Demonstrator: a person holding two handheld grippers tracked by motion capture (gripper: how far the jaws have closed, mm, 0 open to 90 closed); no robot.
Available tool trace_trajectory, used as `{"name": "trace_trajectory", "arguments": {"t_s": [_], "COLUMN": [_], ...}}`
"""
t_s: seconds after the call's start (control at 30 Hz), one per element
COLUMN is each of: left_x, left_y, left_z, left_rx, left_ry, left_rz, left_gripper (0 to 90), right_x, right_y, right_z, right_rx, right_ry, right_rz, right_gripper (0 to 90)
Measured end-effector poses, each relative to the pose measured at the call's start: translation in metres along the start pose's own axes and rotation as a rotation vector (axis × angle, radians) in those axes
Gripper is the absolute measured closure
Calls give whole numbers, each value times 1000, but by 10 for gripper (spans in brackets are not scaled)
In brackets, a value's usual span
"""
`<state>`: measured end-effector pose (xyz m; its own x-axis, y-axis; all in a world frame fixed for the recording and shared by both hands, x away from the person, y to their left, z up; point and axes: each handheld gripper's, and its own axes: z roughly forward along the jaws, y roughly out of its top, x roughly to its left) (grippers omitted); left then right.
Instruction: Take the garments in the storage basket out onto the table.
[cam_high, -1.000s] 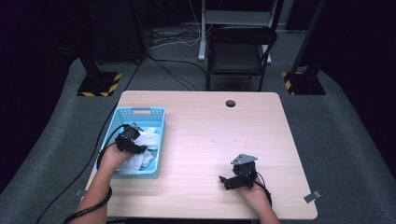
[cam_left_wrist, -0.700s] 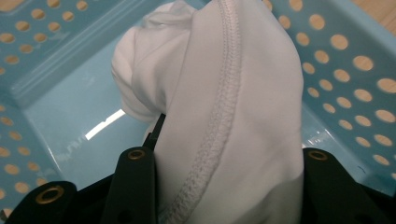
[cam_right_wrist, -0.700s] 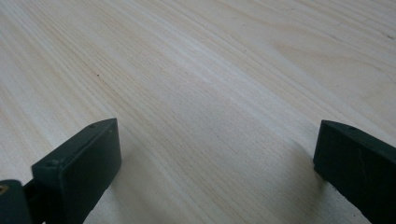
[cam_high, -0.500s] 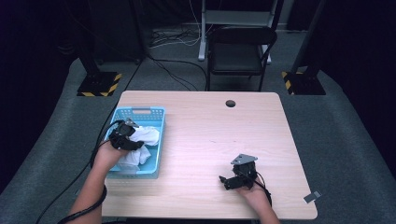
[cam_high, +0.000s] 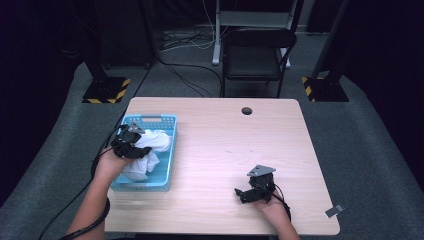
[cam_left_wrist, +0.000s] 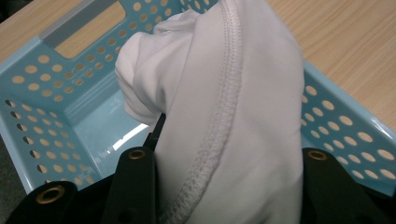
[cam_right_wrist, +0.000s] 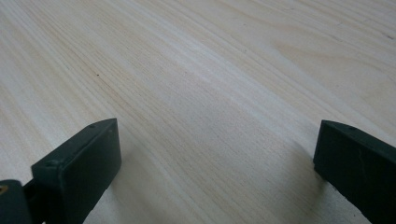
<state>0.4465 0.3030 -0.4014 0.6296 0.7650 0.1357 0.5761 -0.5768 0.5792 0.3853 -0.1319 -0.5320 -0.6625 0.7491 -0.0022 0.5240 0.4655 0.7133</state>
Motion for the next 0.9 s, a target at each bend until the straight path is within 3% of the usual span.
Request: {"name": "trace_trajectory", "arguments": {"t_s": [0.4,0.9], "left_x": [-8,-25], "left_y": [7,20], "left_z": [-14,-16], "left_rx": [-54,-122], "left_ry": [-10,-52], "left_rz": [17,40], "left_gripper": [577,579], "right_x": [0,0], "right_y": [0,0], "right_z": [0,0], "right_rx": [0,-2], "right_ry": [0,4], "right_rz": [0,5], "right_gripper": [2,2]}}
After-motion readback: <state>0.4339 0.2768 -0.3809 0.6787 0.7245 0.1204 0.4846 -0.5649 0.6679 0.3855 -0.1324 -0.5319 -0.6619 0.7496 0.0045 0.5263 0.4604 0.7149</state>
